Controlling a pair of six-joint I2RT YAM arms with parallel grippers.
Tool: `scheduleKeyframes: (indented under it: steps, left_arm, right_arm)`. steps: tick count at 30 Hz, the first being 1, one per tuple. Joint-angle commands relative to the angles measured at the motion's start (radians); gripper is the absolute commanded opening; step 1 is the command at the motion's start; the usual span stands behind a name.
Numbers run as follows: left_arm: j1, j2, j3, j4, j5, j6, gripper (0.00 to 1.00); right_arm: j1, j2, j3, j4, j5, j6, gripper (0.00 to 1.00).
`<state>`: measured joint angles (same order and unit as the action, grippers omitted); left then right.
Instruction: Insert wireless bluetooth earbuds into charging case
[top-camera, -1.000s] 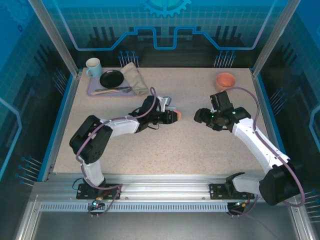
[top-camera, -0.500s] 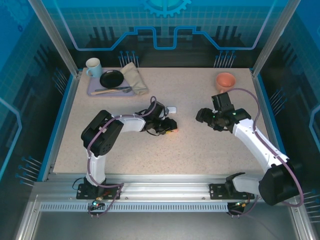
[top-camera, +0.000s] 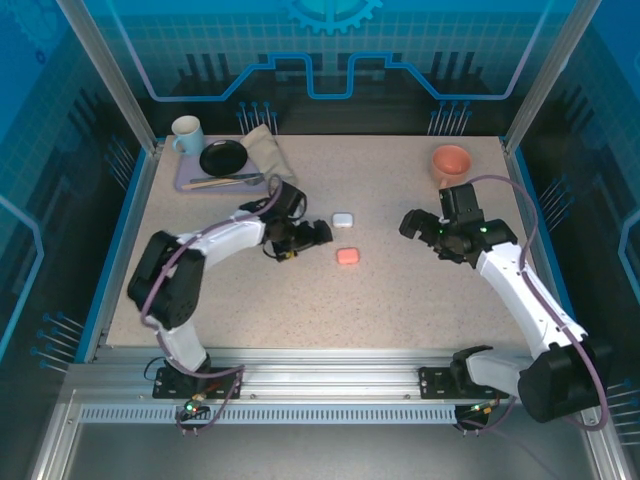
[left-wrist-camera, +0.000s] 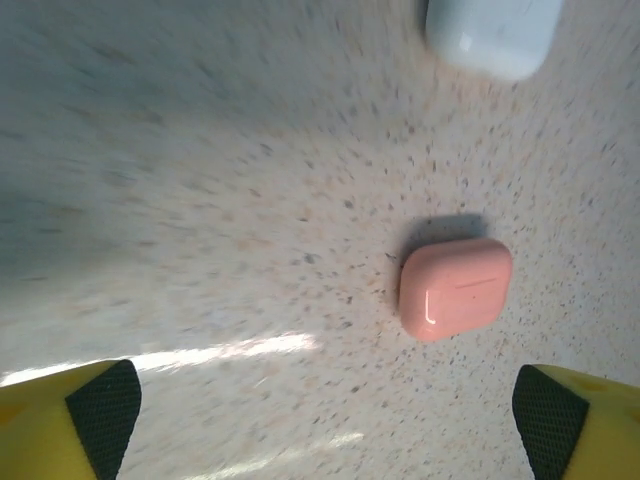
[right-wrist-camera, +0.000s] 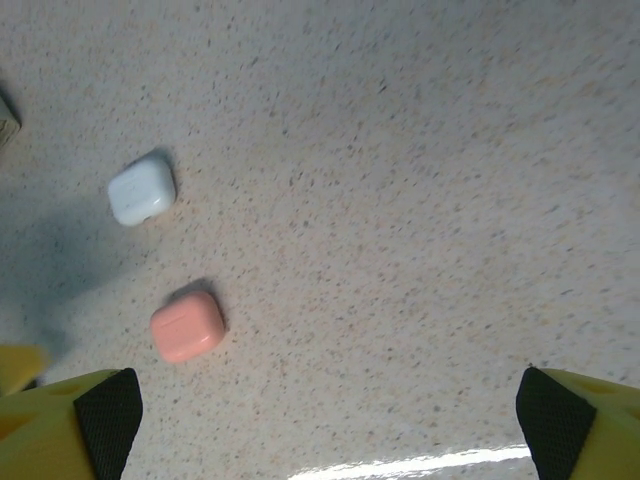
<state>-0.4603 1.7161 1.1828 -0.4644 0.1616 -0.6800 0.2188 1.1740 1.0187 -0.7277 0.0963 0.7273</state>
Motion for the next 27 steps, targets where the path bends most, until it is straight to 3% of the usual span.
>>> scheduleKeyframes:
  steps: [1,4,6,10,15,18,23,27]
  left_arm:
    - [0.001,-0.208,0.021,-0.100,-0.181,0.166,0.99]
    - [0.000,-0.373,-0.052,0.009,-0.359,0.336,0.99]
    - [0.002,-0.490,-0.164,0.159,-0.482,0.475,0.99]
    - [0.055,-0.646,-0.358,0.398,-0.597,0.673,0.99]
    - [0.253,-0.716,-0.596,0.672,-0.493,0.729,0.99]
    - [0.327,-0.675,-0.714,0.839,-0.444,0.732,0.99]
    - [0.387,-0.481,-0.837,1.146,-0.365,0.691,0.99]
    - [0.408,-0.273,-0.830,1.307,-0.289,0.708,0.99]
  right_arm:
    - [-0.017,-0.006,0.034,-0.014,0.150,-0.093,1.00]
    - [-0.010,-0.007,-0.049,0.108,0.371,-0.167,1.00]
    - [0.002,-0.031,-0.181,0.297,0.514,-0.244,1.00]
    - [0.001,-0.019,-0.346,0.617,0.608,-0.407,1.00]
    - [-0.002,0.085,-0.522,1.102,0.568,-0.587,1.00]
    - [-0.003,0.149,-0.587,1.273,0.509,-0.648,1.00]
    - [-0.034,0.196,-0.654,1.507,0.315,-0.739,1.00]
    - [-0.082,0.352,-0.654,1.653,0.215,-0.739,1.00]
